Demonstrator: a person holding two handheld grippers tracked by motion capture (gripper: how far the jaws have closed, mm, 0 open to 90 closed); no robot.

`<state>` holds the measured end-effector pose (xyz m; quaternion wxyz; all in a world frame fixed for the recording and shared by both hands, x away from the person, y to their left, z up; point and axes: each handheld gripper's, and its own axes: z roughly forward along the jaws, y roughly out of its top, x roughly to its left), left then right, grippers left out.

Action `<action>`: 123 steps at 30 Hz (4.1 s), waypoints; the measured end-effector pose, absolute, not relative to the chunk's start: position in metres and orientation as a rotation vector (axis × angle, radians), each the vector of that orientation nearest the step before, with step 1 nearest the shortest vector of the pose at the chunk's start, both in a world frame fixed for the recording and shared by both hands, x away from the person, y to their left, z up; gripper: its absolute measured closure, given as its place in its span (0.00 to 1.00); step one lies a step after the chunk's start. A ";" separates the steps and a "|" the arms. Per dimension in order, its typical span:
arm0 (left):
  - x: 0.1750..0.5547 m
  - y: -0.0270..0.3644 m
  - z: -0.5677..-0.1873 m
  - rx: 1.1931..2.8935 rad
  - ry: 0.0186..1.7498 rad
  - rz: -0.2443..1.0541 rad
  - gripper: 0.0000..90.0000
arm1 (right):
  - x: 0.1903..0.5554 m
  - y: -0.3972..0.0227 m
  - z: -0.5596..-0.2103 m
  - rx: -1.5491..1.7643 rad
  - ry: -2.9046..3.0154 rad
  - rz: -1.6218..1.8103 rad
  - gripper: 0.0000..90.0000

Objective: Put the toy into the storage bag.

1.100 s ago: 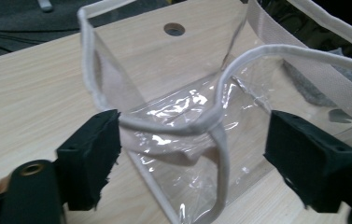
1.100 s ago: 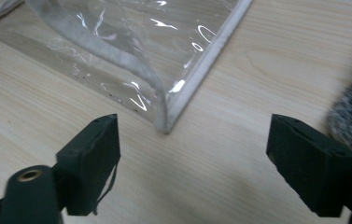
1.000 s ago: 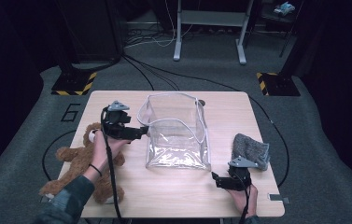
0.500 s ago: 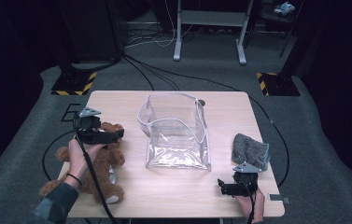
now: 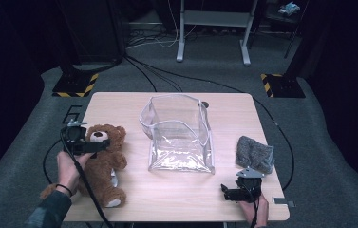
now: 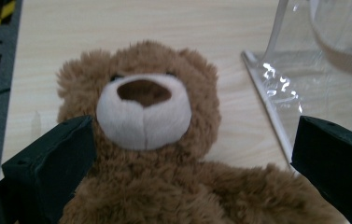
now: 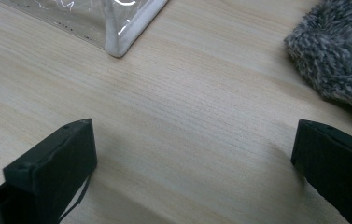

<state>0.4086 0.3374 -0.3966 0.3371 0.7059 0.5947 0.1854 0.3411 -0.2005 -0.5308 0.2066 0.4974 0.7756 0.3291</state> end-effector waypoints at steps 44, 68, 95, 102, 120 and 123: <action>0.422 0.335 -0.468 2.057 1.625 0.530 0.42 | 0.342 -0.203 -0.531 1.354 2.179 0.914 0.00; 0.400 0.344 -0.442 1.905 1.535 0.606 0.48 | 0.343 -0.208 -0.530 1.294 2.243 0.932 0.00; 0.401 0.340 -0.398 1.738 1.439 0.715 0.52 | 0.344 -0.207 -0.531 1.299 2.233 0.935 0.00; 0.403 0.335 -0.376 1.734 1.408 0.741 0.52 | 0.344 -0.208 -0.530 1.297 2.241 0.932 0.00; 0.411 0.322 -0.310 1.680 1.327 0.837 0.52 | 0.344 -0.208 -0.530 1.292 2.246 0.935 0.00; 0.413 0.319 -0.299 1.673 1.312 0.849 0.52 | 0.344 -0.208 -0.530 1.292 2.244 0.935 0.00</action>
